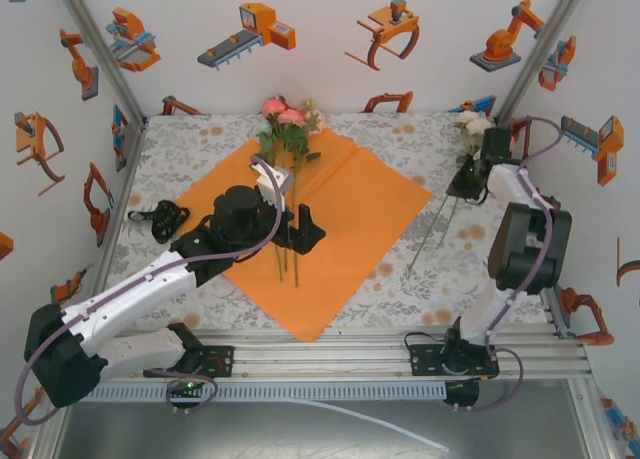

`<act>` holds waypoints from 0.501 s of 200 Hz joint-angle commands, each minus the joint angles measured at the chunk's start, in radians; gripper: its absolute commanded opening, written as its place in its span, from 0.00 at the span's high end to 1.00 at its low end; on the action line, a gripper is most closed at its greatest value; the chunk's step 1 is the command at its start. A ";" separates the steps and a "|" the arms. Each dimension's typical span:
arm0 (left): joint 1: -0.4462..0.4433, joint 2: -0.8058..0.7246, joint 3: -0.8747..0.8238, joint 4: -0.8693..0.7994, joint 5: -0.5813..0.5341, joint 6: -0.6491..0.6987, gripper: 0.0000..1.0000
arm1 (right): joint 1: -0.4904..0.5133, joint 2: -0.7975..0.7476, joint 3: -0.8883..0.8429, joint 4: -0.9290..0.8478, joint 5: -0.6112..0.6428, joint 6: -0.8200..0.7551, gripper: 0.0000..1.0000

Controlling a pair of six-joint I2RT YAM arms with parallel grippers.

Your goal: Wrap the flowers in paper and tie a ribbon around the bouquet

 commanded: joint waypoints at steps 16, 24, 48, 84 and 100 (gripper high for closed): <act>0.021 -0.031 0.011 -0.054 -0.153 -0.070 0.01 | 0.005 -0.238 -0.045 0.272 -0.328 0.282 1.00; 0.028 -0.033 0.009 -0.056 -0.151 -0.078 0.01 | 0.003 -0.246 -0.059 0.362 -0.394 0.366 1.00; 0.041 -0.041 0.005 -0.059 -0.143 -0.095 0.01 | 0.012 -0.246 -0.032 0.381 -0.420 0.428 1.00; 0.052 -0.054 -0.011 -0.057 -0.151 -0.104 0.01 | 0.151 -0.297 0.070 0.139 -0.242 0.145 1.00; 0.061 -0.053 -0.009 -0.059 -0.150 -0.116 0.01 | 0.130 -0.286 0.021 0.177 -0.198 0.173 1.00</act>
